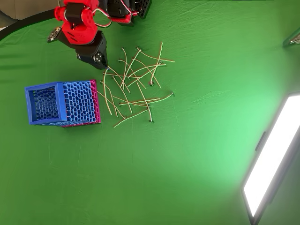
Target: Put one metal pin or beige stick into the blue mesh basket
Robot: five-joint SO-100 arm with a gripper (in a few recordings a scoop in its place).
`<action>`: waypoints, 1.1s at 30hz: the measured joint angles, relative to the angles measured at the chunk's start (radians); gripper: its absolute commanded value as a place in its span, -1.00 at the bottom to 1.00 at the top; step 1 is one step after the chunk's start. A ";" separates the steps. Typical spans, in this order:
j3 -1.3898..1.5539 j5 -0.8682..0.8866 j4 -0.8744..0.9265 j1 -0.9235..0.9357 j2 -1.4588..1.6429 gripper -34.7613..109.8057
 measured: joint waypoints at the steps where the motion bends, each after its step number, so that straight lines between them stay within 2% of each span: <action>1: -0.002 -0.002 0.011 0.000 0.000 -0.51; 5: -0.235 -0.064 0.041 0.117 -0.064 -0.51; 9: -0.419 -0.081 0.048 0.146 -0.060 -0.51; 20: -0.466 -0.103 0.043 0.202 -0.114 -0.51; 33: -0.578 -0.124 -0.046 0.331 -0.210 -0.51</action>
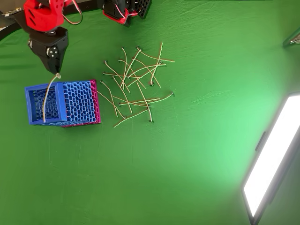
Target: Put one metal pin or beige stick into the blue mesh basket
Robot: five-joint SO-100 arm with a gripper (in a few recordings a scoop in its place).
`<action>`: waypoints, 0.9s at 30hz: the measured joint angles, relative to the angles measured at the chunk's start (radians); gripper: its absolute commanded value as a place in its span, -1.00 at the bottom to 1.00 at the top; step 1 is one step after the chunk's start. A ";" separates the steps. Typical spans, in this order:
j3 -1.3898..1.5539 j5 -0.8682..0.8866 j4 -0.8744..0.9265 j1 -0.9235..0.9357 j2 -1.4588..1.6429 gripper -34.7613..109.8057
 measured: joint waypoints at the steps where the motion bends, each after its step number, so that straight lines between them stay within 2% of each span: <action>1: -0.003 -0.002 -0.012 0.014 -0.011 -0.51; 16: -0.089 -0.021 -0.152 0.161 -0.236 -0.51; 27: -0.137 -0.052 -0.299 0.130 -0.405 -0.51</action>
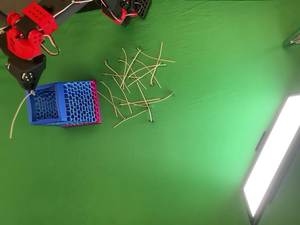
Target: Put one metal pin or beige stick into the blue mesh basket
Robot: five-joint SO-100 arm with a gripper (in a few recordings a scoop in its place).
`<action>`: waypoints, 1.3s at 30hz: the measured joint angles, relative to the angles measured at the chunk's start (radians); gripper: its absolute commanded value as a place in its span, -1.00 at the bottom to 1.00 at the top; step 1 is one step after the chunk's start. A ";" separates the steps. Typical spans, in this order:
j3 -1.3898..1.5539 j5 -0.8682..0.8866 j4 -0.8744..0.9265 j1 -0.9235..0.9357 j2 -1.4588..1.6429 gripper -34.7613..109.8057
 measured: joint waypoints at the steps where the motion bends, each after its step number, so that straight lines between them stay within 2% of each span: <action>1: 0.000 -0.003 -0.005 -0.009 -0.005 -0.51; 13: 0.000 -0.003 -0.071 -0.028 -0.041 -0.51; 24: 0.000 0.006 -0.095 -0.028 -0.041 -0.06; 32: 0.000 0.021 -0.132 -0.023 -0.015 -0.02; 37: 0.000 0.032 -0.140 -0.017 -0.005 -0.07; 38: 0.000 0.032 -0.140 -0.017 -0.002 -0.14; 39: 0.000 0.035 -0.140 -0.017 0.002 -0.38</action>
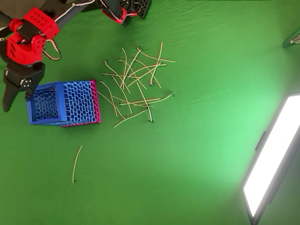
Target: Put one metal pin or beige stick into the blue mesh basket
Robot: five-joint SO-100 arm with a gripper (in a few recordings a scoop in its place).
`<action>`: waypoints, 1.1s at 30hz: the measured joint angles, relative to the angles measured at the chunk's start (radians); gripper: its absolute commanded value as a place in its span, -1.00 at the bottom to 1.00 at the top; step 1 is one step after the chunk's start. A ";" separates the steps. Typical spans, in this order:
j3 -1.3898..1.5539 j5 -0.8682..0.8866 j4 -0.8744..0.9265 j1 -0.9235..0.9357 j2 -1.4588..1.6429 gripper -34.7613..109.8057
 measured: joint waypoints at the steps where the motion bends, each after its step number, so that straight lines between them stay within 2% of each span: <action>1: 0.000 0.002 0.000 0.000 0.000 -0.51; 15: 0.046 0.021 0.025 -0.035 0.064 -0.51; 27: 0.360 -0.044 0.160 -0.290 0.396 -0.51; 33: 0.568 -0.044 0.202 -0.485 0.629 -0.51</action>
